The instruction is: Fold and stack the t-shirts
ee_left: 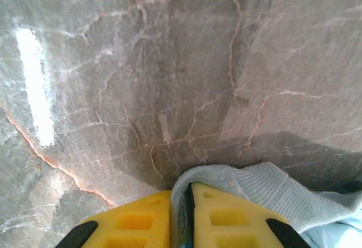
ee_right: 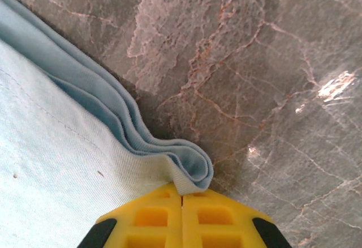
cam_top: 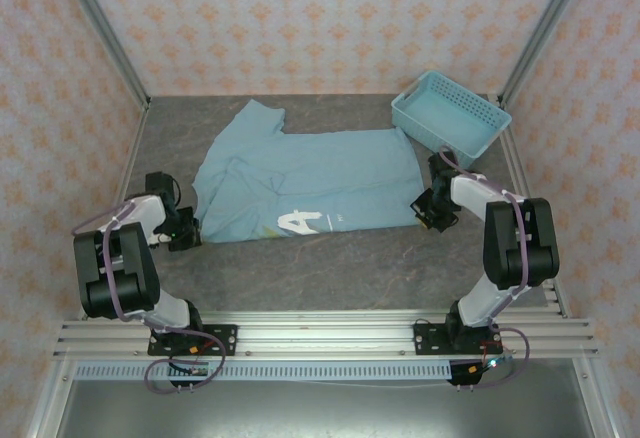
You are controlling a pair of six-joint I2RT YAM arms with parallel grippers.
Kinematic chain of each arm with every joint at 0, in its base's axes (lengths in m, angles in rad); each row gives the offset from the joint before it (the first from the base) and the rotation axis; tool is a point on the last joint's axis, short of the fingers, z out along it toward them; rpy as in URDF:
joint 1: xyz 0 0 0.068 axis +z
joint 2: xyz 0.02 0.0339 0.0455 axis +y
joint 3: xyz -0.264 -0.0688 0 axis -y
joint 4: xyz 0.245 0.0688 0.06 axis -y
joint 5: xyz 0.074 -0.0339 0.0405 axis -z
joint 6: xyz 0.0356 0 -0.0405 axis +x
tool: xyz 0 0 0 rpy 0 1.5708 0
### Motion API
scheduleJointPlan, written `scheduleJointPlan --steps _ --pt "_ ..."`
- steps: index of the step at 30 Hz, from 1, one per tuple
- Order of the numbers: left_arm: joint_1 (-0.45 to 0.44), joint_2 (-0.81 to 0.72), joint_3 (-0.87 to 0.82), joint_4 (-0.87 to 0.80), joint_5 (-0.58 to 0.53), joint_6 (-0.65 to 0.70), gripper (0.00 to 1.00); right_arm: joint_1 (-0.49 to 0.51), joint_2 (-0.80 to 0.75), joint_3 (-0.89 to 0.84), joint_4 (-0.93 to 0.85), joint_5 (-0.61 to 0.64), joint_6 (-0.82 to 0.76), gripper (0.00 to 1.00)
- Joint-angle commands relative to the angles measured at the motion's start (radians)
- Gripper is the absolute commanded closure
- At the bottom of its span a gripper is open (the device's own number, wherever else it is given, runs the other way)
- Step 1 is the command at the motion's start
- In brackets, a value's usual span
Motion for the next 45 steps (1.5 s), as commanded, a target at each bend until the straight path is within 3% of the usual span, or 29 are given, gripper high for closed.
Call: scheduleJointPlan --steps 1,8,19,21,28,31,34,37,41,45 --pt "0.021 -0.004 0.038 -0.073 -0.046 0.038 0.88 -0.006 0.014 -0.016 -0.016 0.046 0.002 1.0" --pt "0.07 0.002 0.034 -0.165 -0.082 0.116 0.97 -0.006 0.007 -0.009 -0.056 0.11 0.019 1.0" --pt "0.12 0.023 -0.03 -0.22 -0.142 0.196 0.94 0.02 -0.046 -0.043 -0.109 0.114 0.062 1.0" --pt "0.12 0.02 -0.043 -0.226 -0.146 0.198 0.9 0.036 -0.062 -0.055 -0.122 0.111 0.079 1.0" --pt "0.122 -0.09 -0.07 -0.253 -0.188 0.172 0.57 0.068 -0.152 -0.098 -0.176 0.166 0.131 1.0" --pt "0.113 -0.135 0.005 -0.328 -0.241 0.19 0.41 0.068 -0.183 -0.07 -0.215 0.191 0.116 0.78" --pt "0.052 -0.197 0.117 -0.425 -0.327 0.225 0.39 0.07 -0.236 -0.03 -0.25 0.239 0.093 0.63" --pt "-0.077 -0.225 0.184 -0.464 -0.343 0.254 0.38 0.073 -0.266 0.003 -0.23 0.214 0.049 0.6" --pt "-0.24 -0.242 0.147 -0.399 -0.26 0.229 0.49 0.101 -0.235 0.025 -0.129 0.083 -0.012 0.72" --pt "-0.319 -0.17 0.107 -0.302 -0.172 0.223 0.58 0.131 -0.15 0.056 -0.07 -0.001 -0.045 0.79"
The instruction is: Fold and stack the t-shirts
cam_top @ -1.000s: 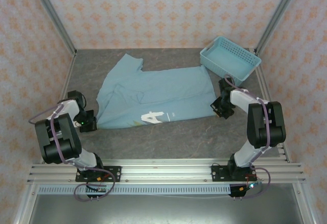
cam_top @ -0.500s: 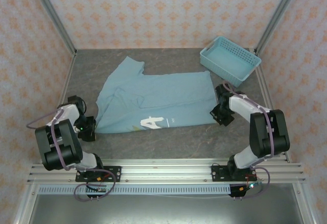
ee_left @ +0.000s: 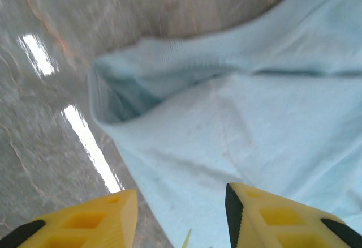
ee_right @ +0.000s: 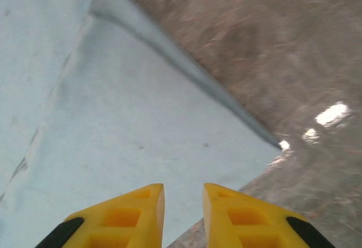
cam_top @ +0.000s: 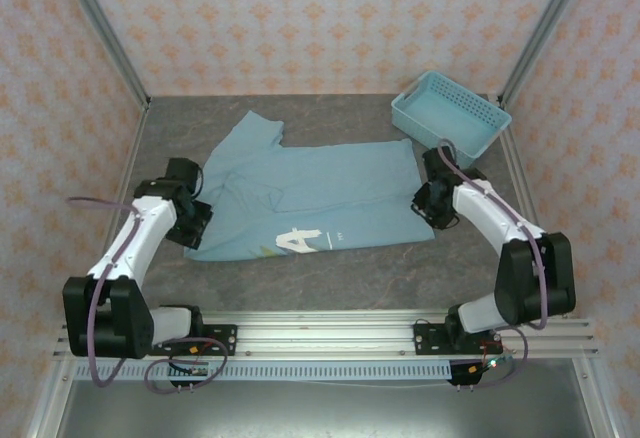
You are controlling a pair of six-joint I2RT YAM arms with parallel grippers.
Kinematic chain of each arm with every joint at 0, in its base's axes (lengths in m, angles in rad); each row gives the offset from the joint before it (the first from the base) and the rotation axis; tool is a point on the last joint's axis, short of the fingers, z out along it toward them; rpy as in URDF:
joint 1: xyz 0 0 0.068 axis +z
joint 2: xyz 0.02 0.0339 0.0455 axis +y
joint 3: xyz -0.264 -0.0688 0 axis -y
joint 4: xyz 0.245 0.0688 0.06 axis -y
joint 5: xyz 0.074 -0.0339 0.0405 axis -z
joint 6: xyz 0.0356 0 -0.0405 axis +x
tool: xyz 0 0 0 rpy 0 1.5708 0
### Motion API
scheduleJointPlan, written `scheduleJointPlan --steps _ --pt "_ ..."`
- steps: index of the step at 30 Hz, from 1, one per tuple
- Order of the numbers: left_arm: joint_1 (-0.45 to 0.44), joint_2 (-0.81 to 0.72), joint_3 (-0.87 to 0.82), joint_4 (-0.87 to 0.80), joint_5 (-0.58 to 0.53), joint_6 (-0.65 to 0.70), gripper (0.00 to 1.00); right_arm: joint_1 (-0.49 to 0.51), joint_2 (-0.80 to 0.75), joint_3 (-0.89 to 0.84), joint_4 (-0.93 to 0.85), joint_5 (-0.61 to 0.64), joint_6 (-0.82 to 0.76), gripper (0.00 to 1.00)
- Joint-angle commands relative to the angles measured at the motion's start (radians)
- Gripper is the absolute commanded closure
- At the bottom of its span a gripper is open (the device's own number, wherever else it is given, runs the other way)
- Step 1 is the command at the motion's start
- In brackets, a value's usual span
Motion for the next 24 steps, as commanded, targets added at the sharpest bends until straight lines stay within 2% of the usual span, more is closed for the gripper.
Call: scheduleJointPlan --steps 1,6,12,16,24 --pt "-0.025 0.079 -0.035 0.057 0.053 0.008 0.59 0.018 0.078 0.037 0.05 -0.086 -0.049 0.8" --pt "-0.014 0.232 0.003 0.098 -0.01 0.084 0.62 0.02 0.165 0.059 0.042 -0.073 -0.059 0.8" --pt "0.062 0.369 -0.013 0.114 -0.11 0.172 0.64 0.02 0.241 0.06 -0.004 -0.003 -0.061 0.79" --pt "0.115 0.325 -0.066 0.114 -0.201 0.216 0.64 0.019 0.254 0.036 -0.029 0.023 -0.054 0.77" --pt "0.16 0.273 -0.124 0.09 -0.202 0.272 0.63 0.052 0.226 -0.048 -0.07 0.023 -0.044 0.76"
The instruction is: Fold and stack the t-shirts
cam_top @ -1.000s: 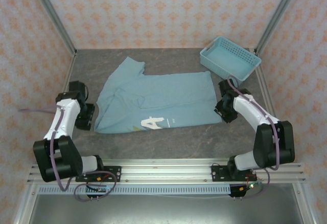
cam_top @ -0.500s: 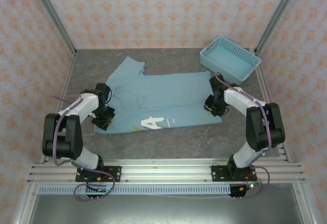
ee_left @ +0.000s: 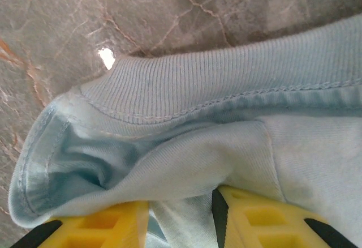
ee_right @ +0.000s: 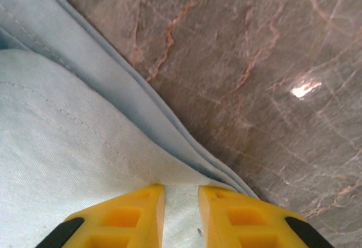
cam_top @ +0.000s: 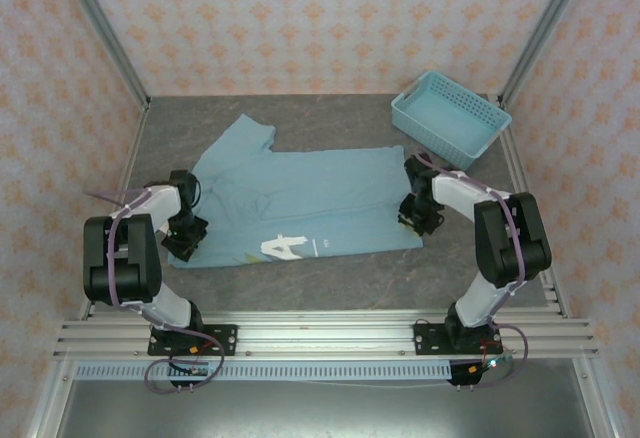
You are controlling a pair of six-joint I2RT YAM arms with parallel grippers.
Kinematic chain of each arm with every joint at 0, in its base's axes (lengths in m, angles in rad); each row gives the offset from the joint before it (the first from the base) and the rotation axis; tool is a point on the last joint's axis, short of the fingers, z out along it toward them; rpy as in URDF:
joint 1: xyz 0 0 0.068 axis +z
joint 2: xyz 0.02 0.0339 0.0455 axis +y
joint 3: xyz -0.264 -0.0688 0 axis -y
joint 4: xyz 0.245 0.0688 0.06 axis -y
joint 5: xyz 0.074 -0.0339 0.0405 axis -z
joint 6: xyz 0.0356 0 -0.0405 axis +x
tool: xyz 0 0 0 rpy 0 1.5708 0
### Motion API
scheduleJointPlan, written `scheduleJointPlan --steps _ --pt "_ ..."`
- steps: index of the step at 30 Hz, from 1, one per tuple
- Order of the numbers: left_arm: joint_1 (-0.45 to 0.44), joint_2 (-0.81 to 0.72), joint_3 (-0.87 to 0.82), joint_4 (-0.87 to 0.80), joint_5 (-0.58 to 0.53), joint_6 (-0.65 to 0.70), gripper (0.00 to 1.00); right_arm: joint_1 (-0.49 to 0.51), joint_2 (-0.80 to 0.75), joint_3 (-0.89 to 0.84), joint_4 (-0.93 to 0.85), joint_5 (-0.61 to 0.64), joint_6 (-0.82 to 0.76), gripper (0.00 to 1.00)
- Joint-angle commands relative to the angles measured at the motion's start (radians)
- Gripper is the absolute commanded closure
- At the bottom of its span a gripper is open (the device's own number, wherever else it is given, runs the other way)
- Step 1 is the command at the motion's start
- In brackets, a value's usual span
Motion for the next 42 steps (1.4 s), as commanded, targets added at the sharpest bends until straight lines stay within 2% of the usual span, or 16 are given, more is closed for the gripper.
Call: scheduleJointPlan --steps 1,5,9,13,17,25,34,39,42 --pt "0.023 -0.032 -0.052 -0.052 -0.114 0.043 0.63 0.014 -0.014 -0.072 -0.093 0.065 0.003 0.76" --pt "0.029 -0.082 -0.036 -0.089 -0.201 0.082 0.6 0.014 -0.06 -0.116 -0.121 0.125 -0.006 0.76" --pt "0.048 -0.026 -0.005 -0.096 -0.222 0.12 0.6 0.015 -0.06 -0.122 -0.122 0.114 -0.024 0.76" --pt "0.048 0.008 -0.011 -0.076 -0.171 0.124 0.6 0.015 -0.06 -0.122 -0.112 0.076 -0.032 0.76" --pt "0.048 -0.013 -0.039 -0.09 -0.178 0.111 0.6 0.015 -0.086 -0.135 -0.122 0.054 -0.023 0.76" --pt "0.127 -0.129 -0.122 -0.126 -0.176 0.117 0.6 0.045 -0.179 -0.208 -0.166 -0.006 0.011 0.76" --pt "0.137 -0.199 -0.155 -0.15 -0.193 0.131 0.61 0.123 -0.289 -0.33 -0.185 -0.092 0.09 0.75" --pt "0.133 -0.225 -0.075 -0.182 -0.184 0.125 0.61 0.13 -0.362 -0.271 -0.21 -0.018 0.099 0.7" --pt "0.078 -0.271 0.064 -0.211 -0.204 0.12 0.56 0.13 -0.394 -0.168 -0.217 0.032 0.075 0.62"
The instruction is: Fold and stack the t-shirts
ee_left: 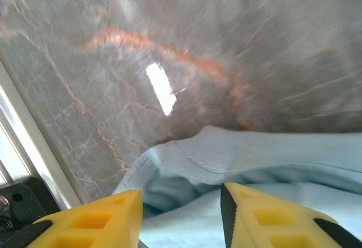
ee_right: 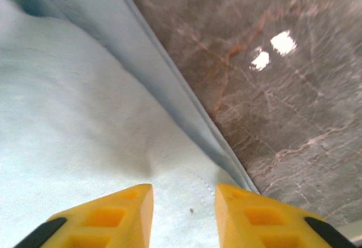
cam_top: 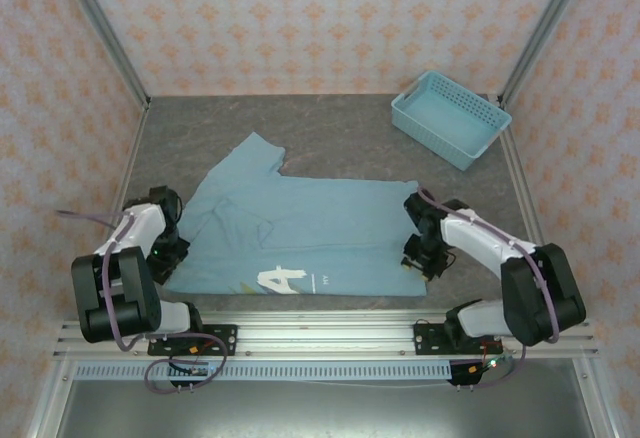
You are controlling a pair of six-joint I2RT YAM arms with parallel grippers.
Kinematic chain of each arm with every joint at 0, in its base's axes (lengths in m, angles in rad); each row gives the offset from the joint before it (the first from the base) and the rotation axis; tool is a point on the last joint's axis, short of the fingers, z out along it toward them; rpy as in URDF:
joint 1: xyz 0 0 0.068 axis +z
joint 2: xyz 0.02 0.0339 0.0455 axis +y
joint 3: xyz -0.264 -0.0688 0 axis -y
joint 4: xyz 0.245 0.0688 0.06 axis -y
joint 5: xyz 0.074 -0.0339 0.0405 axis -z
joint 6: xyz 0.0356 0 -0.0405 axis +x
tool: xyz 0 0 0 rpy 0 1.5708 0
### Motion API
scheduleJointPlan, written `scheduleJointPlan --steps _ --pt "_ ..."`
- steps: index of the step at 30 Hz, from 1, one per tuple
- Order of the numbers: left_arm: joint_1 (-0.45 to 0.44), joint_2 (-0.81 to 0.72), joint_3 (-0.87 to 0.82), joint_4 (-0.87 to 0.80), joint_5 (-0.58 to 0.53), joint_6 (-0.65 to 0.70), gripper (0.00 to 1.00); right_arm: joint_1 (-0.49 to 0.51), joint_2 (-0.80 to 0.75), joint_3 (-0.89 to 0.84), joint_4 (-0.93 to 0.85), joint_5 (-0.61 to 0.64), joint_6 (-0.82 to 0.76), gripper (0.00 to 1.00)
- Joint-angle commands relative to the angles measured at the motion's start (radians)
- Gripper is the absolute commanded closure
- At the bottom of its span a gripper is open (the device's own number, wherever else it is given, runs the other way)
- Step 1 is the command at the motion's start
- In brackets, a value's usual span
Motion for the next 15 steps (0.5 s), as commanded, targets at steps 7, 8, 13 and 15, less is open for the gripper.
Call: scheduleJointPlan --steps 7,8,13,15 --pt "-0.264 0.246 0.581 0.048 -0.01 0.107 0.46 -0.017 0.101 0.339 0.134 0.153 -0.12 0.53" --pt "-0.285 0.32 0.659 0.062 -0.001 0.133 0.47 -0.028 0.139 0.375 0.163 0.151 -0.135 0.53" --pt "-0.338 0.655 1.008 0.09 -0.003 0.27 0.49 -0.069 0.287 0.52 0.254 0.168 -0.187 0.53" --pt "-0.343 0.786 1.158 0.072 -0.004 0.321 0.48 -0.08 0.347 0.578 0.253 0.177 -0.211 0.53"
